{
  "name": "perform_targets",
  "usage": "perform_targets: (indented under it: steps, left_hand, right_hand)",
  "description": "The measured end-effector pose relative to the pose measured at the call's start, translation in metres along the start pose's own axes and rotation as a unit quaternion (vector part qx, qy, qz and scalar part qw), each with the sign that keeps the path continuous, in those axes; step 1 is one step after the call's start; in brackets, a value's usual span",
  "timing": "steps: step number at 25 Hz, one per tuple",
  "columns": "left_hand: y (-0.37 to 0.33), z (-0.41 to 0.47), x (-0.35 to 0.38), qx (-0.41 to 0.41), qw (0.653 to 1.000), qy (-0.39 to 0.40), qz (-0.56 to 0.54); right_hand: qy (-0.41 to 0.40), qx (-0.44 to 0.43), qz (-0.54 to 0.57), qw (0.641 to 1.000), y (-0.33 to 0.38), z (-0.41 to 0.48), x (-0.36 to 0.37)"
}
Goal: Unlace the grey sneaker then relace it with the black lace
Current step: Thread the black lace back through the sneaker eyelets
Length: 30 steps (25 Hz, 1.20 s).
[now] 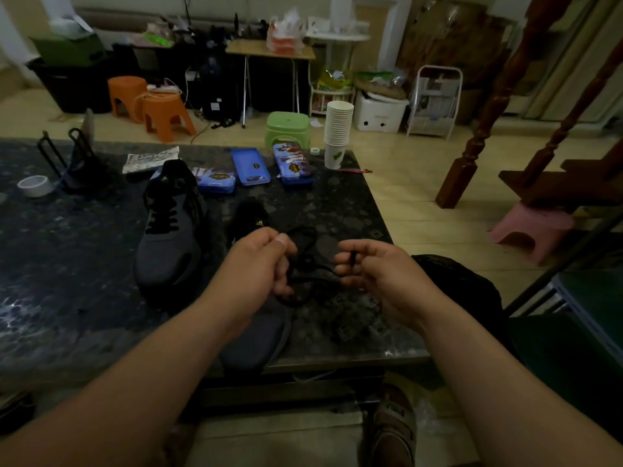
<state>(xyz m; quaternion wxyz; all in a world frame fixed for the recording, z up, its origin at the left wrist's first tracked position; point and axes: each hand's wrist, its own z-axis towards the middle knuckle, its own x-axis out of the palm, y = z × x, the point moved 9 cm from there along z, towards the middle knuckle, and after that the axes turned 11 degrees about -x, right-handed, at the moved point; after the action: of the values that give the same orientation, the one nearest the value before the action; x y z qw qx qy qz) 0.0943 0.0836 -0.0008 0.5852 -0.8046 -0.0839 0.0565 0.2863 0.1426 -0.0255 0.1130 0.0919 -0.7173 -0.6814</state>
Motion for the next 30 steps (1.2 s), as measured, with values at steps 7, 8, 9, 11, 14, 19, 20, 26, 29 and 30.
perform_targets:
  steps: [7,8,9,11,14,19,20,26,29,30]
  left_hand:
    - [0.007,-0.006,-0.054,-0.014,0.998,-0.057,0.010]
    - [0.006,-0.009,-0.058,-0.012,0.999,-0.053,0.002]
    - [0.005,-0.011,-0.063,-0.005,0.999,-0.047,0.003]
    - [0.007,-0.014,-0.075,0.005,0.998,-0.050,0.036]
    - [0.016,-0.016,-0.104,0.009,0.981,-0.109,0.162]
    - [0.036,-0.005,-0.119,-0.031,0.947,-0.091,0.306]
    - [0.040,-0.003,-0.115,-0.039,0.942,-0.075,0.323]
    - [0.051,0.006,-0.112,-0.042,0.933,-0.017,0.358]
    - [0.048,0.003,-0.109,-0.012,0.914,0.008,0.406]
    - [0.047,0.002,-0.107,-0.003,0.908,0.015,0.418]
  right_hand:
    - [-0.058,-0.114,-0.357,0.925,0.025,0.000,0.007]
    - [-0.062,-0.149,-0.388,0.907,0.035,0.000,0.013]
    - [-0.059,-0.173,-0.392,0.902,0.042,-0.001,0.022]
    - [-0.037,-0.172,-0.313,0.933,0.040,0.000,0.044]
    - [-0.013,-0.096,-0.121,0.988,0.020,0.009,0.075]
    - [0.046,-0.119,-0.269,0.955,0.016,0.031,0.117]
    - [0.077,-0.130,-0.319,0.936,0.015,0.031,0.129]
    - [0.166,-0.099,-0.458,0.868,-0.001,0.036,0.163]
    - [0.168,-0.056,-0.397,0.900,-0.004,0.035,0.159]
    - [0.169,-0.051,-0.391,0.903,-0.005,0.034,0.158]
